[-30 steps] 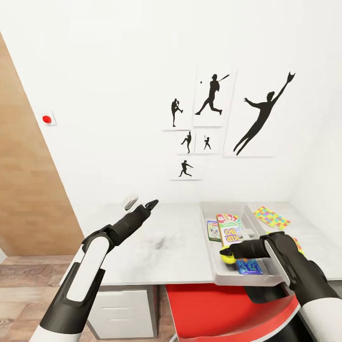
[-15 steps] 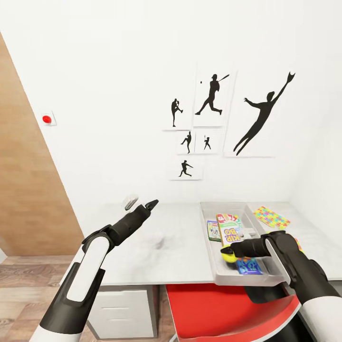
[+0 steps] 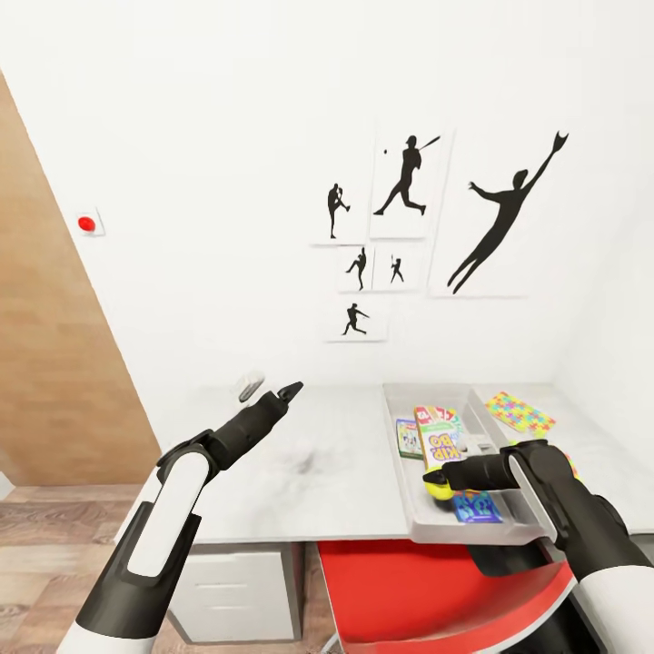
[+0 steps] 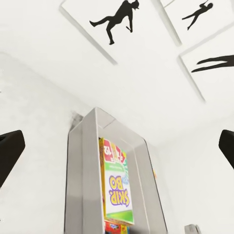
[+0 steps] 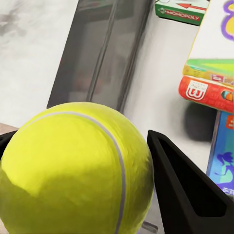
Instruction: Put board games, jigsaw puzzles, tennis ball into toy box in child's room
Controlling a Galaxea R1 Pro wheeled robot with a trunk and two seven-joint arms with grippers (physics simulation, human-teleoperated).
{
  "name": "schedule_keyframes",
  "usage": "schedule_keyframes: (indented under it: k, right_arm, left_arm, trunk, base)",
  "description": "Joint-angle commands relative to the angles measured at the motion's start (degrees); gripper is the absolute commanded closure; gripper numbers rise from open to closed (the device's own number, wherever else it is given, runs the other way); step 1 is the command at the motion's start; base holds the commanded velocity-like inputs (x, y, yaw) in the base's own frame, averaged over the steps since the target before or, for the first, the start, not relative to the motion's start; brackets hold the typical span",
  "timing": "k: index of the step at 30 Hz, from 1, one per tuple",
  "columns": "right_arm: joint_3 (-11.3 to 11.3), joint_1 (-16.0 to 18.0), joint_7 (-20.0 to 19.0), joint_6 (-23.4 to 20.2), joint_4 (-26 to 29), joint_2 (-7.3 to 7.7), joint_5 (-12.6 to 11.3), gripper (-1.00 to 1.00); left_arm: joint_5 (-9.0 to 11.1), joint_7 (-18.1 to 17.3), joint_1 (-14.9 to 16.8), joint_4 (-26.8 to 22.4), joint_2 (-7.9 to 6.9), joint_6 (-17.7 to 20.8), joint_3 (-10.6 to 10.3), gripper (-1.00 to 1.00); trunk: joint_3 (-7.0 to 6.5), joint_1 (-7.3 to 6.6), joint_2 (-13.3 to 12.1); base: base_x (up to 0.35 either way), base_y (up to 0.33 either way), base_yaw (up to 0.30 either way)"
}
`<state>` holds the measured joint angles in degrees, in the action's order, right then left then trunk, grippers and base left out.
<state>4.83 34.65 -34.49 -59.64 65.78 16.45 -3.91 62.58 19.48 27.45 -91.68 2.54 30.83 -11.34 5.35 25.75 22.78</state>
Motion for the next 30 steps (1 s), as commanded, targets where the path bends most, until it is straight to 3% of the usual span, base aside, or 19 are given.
schedule_keyframes:
  k: [1,30]
  right_arm:
    - [0.1,0.1,0.4,-0.4,0.0,0.06,-0.5,1.0]
    - [0.1,0.7,0.5,-0.4,-0.6,-0.25,-0.4,1.0]
  left_arm:
    - [0.6,0.6,0.1,-0.1,0.01,0.1,0.0,-1.0]
    - [0.6,0.6,0.1,-0.1,0.01,0.1,0.0,-1.0]
  trunk:
    - [0.23,0.04,0.1]
    - [2.91,0.04,0.1]
  base:
    - [0.0,0.0,0.0]
    - [0.0,0.0,0.0]
